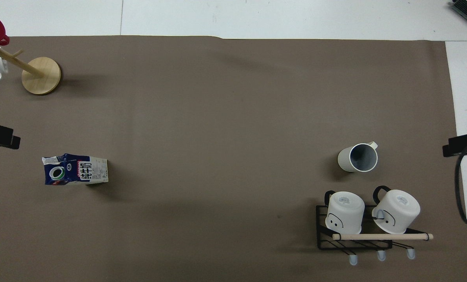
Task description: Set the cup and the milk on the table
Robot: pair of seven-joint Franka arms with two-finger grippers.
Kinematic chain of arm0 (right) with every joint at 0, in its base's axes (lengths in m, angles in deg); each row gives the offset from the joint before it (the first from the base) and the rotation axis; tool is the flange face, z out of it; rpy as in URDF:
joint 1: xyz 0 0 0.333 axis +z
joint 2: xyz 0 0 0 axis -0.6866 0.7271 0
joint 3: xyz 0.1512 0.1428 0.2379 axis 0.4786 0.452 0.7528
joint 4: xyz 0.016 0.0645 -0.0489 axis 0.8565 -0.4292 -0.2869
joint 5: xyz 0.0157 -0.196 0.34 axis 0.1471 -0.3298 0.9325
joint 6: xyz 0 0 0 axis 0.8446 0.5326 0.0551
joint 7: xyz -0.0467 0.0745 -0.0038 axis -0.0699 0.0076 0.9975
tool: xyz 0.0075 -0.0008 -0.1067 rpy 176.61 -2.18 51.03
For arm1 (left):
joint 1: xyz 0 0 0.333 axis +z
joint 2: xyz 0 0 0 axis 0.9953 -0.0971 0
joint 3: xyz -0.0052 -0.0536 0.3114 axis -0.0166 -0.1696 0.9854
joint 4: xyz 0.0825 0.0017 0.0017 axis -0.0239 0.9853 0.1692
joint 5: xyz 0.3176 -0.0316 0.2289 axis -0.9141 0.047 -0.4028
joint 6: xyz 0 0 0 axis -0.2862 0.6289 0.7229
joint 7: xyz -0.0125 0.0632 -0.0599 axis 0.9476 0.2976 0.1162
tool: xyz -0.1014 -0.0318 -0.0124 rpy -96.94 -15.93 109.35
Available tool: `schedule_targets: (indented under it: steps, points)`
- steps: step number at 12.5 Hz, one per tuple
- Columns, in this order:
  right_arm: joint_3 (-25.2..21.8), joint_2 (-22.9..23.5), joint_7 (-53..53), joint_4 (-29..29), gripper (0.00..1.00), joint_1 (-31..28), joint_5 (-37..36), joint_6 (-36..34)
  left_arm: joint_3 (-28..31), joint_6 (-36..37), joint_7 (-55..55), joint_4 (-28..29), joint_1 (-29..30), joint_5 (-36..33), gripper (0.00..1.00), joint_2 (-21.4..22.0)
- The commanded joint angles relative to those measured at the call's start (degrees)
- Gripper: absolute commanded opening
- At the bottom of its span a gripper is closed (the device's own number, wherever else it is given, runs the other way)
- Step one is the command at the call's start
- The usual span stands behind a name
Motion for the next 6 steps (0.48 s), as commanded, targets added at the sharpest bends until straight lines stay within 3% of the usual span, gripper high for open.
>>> schedule_targets:
  steps: [1, 6]
  points:
    - [0.23, -1.89, -1.35, -2.36, 1.0, -0.17, 0.12, 1.06, 0.02, 0.86, 0.14, -0.31, -0.15, -0.9, 1.0, 0.43]
    - [0.15, -1.98, -1.44, -2.45, 1.0, -0.17, 0.13, 1.06, 0.11, 0.42, 0.22, -0.4, -0.24, -0.9, 1.0, 0.34]
